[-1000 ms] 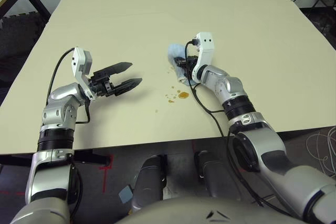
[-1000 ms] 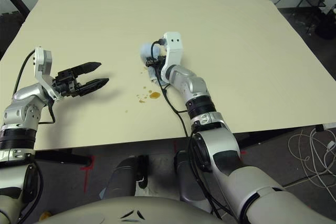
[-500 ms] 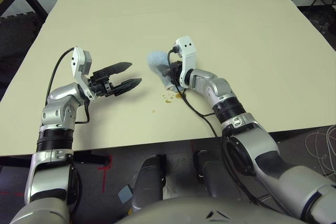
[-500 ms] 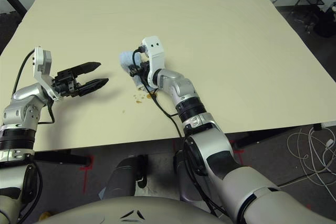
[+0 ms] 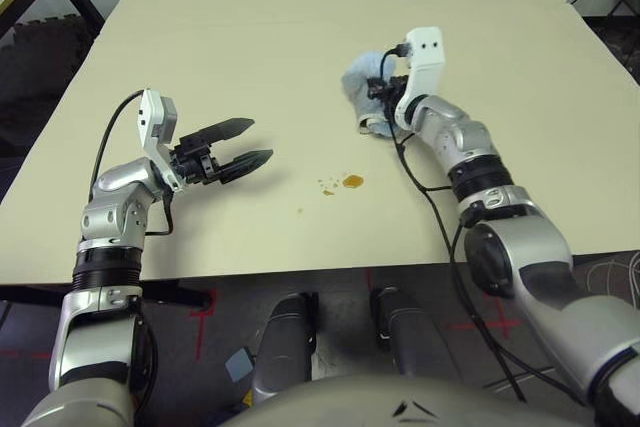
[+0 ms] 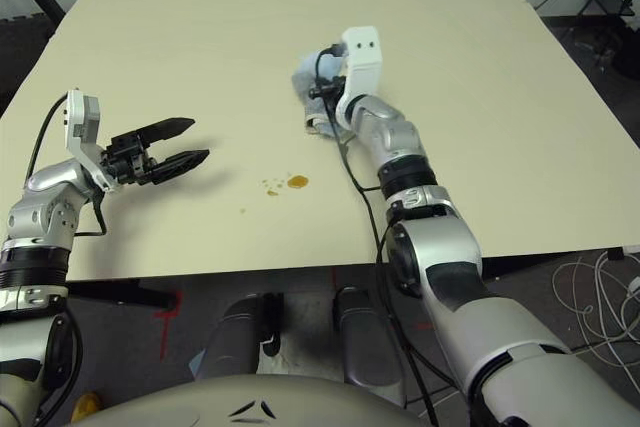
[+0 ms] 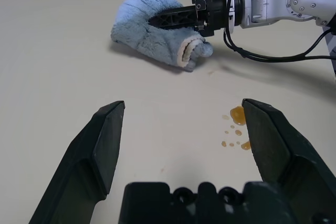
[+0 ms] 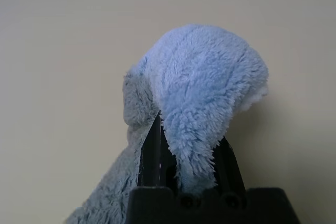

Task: Wipe the water off the table with a rag.

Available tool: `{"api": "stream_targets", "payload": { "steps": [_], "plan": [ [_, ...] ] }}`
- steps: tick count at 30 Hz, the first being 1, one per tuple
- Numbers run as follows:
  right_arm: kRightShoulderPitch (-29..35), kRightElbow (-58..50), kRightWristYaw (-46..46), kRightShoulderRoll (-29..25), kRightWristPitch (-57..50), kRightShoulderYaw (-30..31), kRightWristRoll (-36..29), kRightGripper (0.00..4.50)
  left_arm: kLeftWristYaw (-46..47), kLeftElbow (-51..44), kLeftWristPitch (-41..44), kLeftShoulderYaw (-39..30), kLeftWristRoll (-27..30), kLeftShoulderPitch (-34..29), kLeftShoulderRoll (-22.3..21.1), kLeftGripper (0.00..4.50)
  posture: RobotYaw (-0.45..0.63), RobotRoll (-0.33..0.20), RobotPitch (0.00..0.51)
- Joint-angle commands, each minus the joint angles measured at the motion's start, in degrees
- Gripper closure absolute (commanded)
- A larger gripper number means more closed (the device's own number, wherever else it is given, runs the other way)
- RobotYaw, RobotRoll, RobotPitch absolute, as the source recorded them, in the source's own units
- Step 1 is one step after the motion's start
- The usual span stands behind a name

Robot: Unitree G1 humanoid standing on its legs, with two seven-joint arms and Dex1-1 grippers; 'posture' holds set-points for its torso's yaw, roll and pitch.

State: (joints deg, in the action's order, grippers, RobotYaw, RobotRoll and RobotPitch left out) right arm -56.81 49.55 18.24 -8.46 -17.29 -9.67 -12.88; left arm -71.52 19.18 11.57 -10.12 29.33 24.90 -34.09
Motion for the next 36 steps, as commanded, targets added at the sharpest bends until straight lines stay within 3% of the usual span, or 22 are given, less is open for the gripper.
{"api": "stream_targets", "payload": {
  "steps": [1, 8, 14, 21, 32, 36],
  "plan": [
    [1.8, -5.7, 1.5, -1.9, -3.7, -1.4, -2.2, 4.43, -0.6, 1.5, 0.0, 0.6, -0.5, 0.7, -0.1, 0.00, -0.14, 0.000, 0.168],
    [18.9, -38.9, 6.3, -5.4, -27.9, 1.8, -9.6, 4.43, -2.1, 3.4, -0.1, 0.5, -0.7, 1.8, -1.0, 0.00, -0.16, 0.000, 0.179],
    [28.2, -55.1, 3.7, -5.9, -41.0, 1.3, -14.2, 4.43, -2.8, 4.4, -0.1, 0.9, -0.9, 2.4, -1.0, 0.00, -0.18, 0.000, 0.199],
    [33.2, -58.5, 0.7, -2.7, -43.8, 3.0, -14.6, 4.43, -3.9, 5.8, -0.2, 1.4, -1.2, 3.3, -1.0, 0.00, -0.20, 0.000, 0.210],
    [31.9, -55.1, -1.3, 0.1, -42.6, 2.9, -14.3, 4.43, -8.5, 2.5, 4.2, 0.9, 0.5, 0.5, -4.8, 0.00, -0.18, 0.000, 0.235],
    [32.5, -55.6, -1.6, 0.5, -44.8, 1.8, -15.9, 4.43, -8.0, 0.0, 5.0, 0.9, 0.6, -0.7, -4.4, 0.00, -0.17, 0.000, 0.220]
  ]
}}
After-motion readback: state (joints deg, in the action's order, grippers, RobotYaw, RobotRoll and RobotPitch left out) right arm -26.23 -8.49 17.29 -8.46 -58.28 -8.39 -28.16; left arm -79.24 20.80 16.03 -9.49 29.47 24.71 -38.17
